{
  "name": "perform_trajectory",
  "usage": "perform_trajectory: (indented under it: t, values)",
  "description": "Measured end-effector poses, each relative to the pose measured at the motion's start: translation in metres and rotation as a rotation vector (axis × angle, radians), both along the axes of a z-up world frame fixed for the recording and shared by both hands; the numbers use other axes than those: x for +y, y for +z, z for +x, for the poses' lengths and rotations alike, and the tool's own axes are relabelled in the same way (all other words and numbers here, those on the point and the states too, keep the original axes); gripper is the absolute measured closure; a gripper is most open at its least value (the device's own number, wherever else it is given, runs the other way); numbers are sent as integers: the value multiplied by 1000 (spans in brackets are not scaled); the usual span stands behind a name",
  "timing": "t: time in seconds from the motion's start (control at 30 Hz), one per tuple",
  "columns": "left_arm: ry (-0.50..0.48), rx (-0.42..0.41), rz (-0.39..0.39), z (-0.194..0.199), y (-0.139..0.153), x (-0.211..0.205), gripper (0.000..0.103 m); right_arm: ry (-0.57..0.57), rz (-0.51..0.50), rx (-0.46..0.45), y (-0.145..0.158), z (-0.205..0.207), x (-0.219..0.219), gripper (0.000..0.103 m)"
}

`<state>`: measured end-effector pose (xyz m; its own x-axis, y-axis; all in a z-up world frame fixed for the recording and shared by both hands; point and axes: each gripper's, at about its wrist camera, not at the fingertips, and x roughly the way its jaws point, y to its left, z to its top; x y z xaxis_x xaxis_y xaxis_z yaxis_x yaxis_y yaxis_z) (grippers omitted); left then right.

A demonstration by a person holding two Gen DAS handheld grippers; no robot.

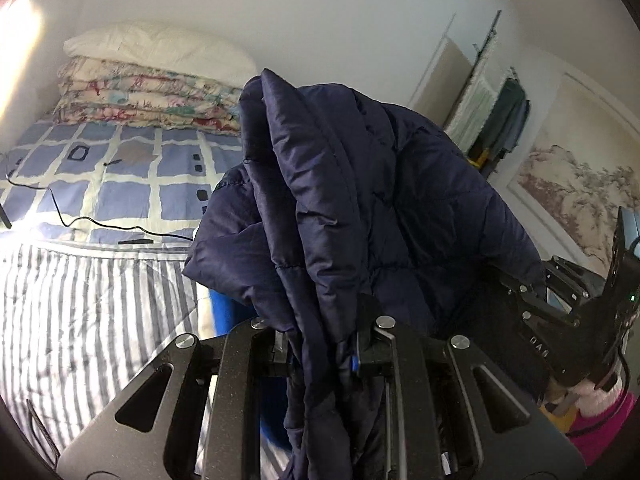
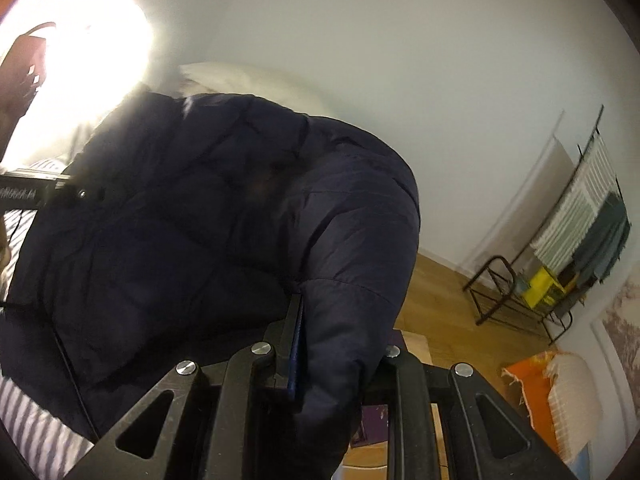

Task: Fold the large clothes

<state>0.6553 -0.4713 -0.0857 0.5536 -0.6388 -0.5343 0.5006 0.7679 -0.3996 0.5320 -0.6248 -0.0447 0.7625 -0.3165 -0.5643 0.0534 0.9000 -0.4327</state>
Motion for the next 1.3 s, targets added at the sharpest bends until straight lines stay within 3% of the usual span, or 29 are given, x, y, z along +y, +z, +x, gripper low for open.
perform_trajectory:
  t: [0.17, 0.23, 0.27, 0.33, 0.37, 0.4, 0.43, 0.57, 0.73, 0.87, 1.0, 1.17, 1.3]
  values:
    - [57, 66, 66, 26, -38, -19, 84, -58, 7, 60, -45, 41, -13, 83]
    - [82, 80, 100, 37, -51, -20, 73, -99, 16, 98, -64, 54, -22, 78]
    - [91, 90, 108, 40, -56, -19, 61, -120, 34, 121, -71, 60, -30, 73]
    - [109, 104, 109, 47, -64, -13, 52, -159, 83, 138, -78, 65, -43, 52]
    - [111, 101, 117, 48, -66, -11, 50, -206, 66, 120, -78, 65, -50, 42]
    - [107, 99, 124, 48, -67, -10, 44, -238, 42, 103, -77, 64, -51, 22]
    - [110, 97, 135, 48, -67, -8, 42, -262, 34, 81, -74, 60, -56, 14]
    - [116, 84, 130, 41, -55, 2, 40, -300, 137, 27, -62, 45, -66, 16]
    - [115, 4, 158, 12, -22, 24, 40, -312, 132, -22, -49, 24, -66, 16]
    - [108, -65, 164, -40, 14, 52, 40, -327, 150, -84, -25, -5, -57, 16]
    - [97, -80, 150, -91, 51, 81, 40, -318, 218, -121, 0, -42, -38, 16]
    - [75, -126, 178, -166, 100, 114, 37, -289, 230, -121, 40, -107, 2, 16]
    - [66, -143, 157, -222, 133, 140, 35, -274, 243, -142, 74, -162, 23, 15]
